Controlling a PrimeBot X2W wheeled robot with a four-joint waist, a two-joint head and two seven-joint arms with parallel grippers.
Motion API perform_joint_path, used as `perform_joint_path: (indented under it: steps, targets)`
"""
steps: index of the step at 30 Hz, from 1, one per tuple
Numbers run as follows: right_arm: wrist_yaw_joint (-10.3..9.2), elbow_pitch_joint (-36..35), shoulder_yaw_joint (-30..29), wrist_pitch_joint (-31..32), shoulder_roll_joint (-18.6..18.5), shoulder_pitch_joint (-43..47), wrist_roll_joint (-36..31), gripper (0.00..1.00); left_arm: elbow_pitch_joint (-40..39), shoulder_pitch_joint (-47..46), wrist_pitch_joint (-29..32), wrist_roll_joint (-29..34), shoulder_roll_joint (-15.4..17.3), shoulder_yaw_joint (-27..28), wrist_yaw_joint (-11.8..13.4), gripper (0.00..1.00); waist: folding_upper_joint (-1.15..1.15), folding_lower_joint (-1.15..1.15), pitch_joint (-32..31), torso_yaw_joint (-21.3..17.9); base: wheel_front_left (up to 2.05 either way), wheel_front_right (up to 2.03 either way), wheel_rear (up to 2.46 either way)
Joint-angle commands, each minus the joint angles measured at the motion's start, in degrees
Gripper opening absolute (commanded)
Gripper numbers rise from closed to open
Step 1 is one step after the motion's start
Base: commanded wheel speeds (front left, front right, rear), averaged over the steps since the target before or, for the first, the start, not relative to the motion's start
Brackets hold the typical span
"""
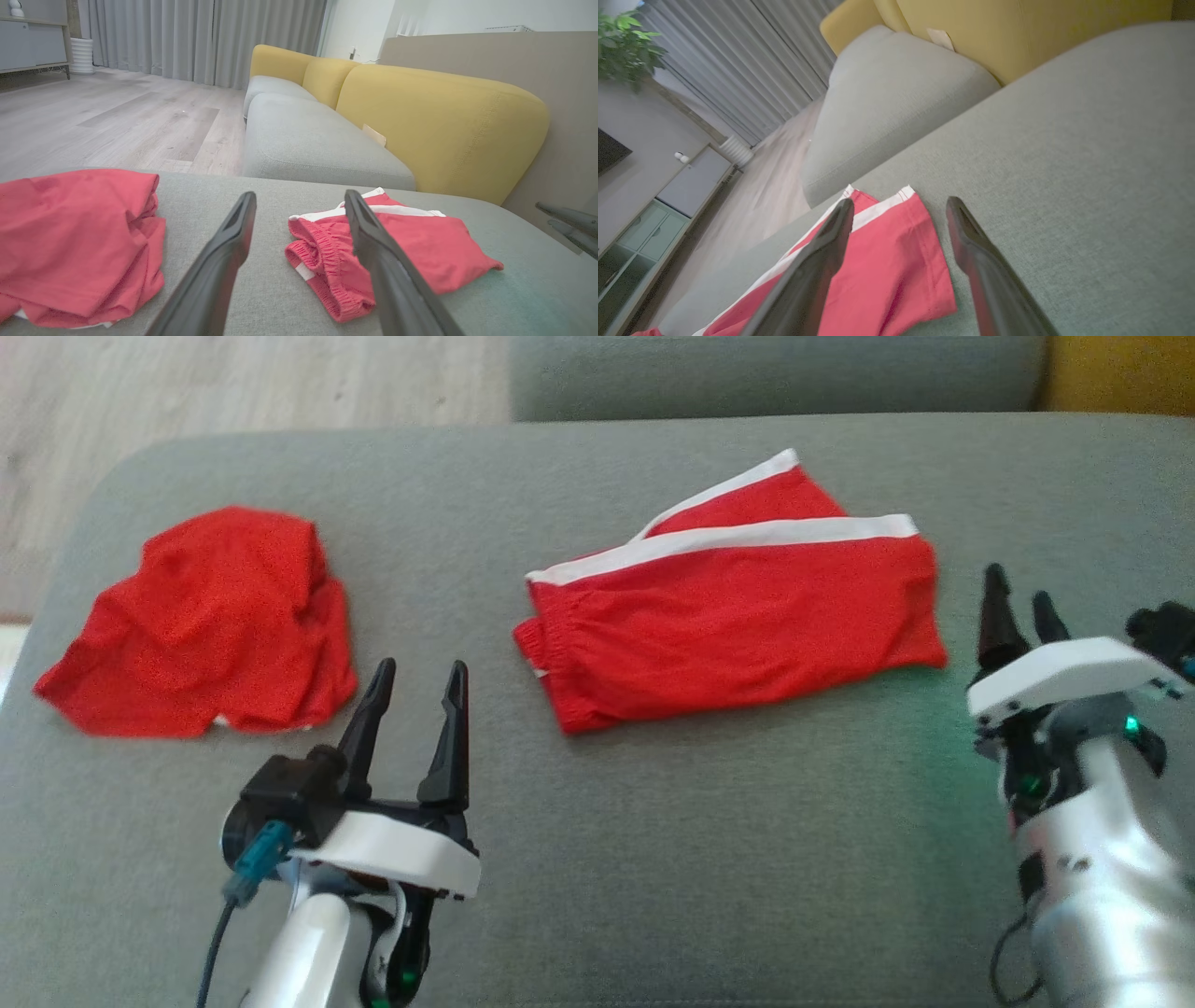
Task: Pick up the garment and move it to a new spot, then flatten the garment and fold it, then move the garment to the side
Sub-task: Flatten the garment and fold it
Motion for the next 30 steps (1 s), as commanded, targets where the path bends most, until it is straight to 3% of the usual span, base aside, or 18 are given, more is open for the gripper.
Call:
perform_joint_path:
  steps: [1, 6, 13, 20, 30]
  targets:
    - [-0.04, -7.09, 4.7, -2.18, 1.04, 2.46, -1.25, 1.0, -2.62, -0.75, -0.7, 0.53, 0.14, 2.46, -0.09, 1.0, 0.0, 0.0, -1.76, -2.67, 0.0, 0.0, 0.0]
    - [-0.04, -20.69, 9.48, -7.48, 1.07, 12.93, -4.05, 1.0, -3.42, -0.7, -0.7, 1.02, 0.14, 3.29, -0.43, 1.0, 0.0, 0.0, -2.77, -4.69, 0.0, 0.0, 0.0]
    - [-0.04, -30.24, 10.33, -11.1, 2.26, 22.89, -7.63, 1.0, -3.83, 0.62, -0.7, 1.52, 0.14, 3.57, -0.85, 1.0, 0.0, 0.0, -3.74, -5.97, 0.0, 0.0, 0.0]
    - [-0.04, -34.23, 11.35, -12.32, 2.86, 28.62, -9.3, 1.0, -3.85, 3.36, -0.7, 2.27, 0.14, 2.93, -1.12, 1.0, 0.0, 0.0, -4.44, -6.66, 0.0, 0.0, 0.0]
    - [-0.04, -35.08, 10.32, -12.06, 2.9, 28.19, -9.7, 1.0, -4.38, 3.37, -0.7, 2.08, 0.14, 1.76, -1.15, 1.0, 0.0, 0.0, -3.12, -5.79, 0.0, 0.0, 0.0]
